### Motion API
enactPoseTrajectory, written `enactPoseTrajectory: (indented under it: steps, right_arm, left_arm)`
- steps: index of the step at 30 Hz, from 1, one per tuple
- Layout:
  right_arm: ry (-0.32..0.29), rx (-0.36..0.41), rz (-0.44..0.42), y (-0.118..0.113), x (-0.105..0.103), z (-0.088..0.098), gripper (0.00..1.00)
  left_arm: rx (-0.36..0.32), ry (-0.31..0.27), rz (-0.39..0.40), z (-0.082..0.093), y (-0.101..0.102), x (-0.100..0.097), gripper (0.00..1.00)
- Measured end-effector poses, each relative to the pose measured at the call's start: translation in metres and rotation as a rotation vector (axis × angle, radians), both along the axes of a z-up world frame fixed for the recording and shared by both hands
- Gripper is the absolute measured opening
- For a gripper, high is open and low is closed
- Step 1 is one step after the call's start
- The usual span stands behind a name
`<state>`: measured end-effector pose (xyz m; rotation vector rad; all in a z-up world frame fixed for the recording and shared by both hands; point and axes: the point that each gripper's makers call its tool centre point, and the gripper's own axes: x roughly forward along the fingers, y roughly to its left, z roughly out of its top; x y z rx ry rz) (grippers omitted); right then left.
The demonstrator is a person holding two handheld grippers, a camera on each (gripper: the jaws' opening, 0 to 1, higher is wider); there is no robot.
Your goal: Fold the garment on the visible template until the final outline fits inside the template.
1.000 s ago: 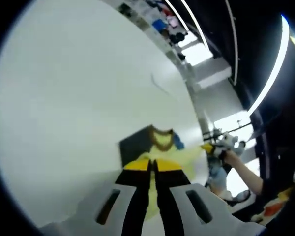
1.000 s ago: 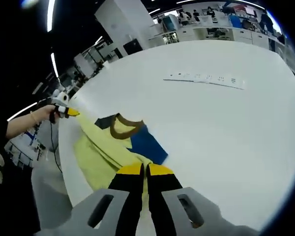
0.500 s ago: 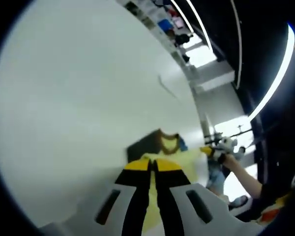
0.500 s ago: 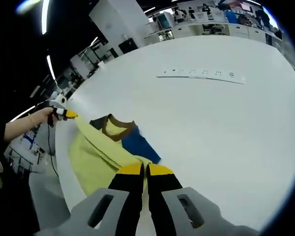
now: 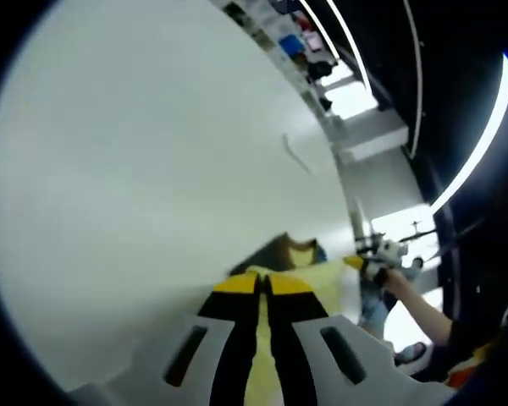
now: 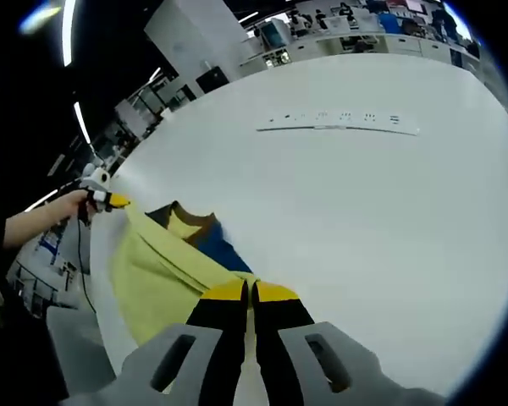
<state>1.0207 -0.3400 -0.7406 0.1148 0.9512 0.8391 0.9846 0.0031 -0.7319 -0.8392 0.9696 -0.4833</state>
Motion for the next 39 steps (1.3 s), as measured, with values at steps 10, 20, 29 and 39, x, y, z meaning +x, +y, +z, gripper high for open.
enactPoseTrajectory:
  steps: [10,20,29,39]
  right_arm:
    - [0.018,-0.013,0.004,0.0,0.003,-0.01,0.03]
    - [0.034,-0.012,0.0,0.001,0.007,-0.019,0.03]
    - [0.046,-0.011,-0.003,0.001,0.009,-0.026,0.03]
    - [0.054,-0.01,-0.009,0.0,0.014,-0.031,0.03]
  left_arm:
    - [0.007,0.022,0.004,-0.01,-0.001,0.005,0.0]
    - [0.027,0.049,-0.001,-0.024,-0.001,0.007,0.0]
    - [0.036,0.058,-0.01,-0.029,-0.003,0.01,0.0]
    - [0.031,0.066,-0.007,-0.035,0.0,0.017,0.0]
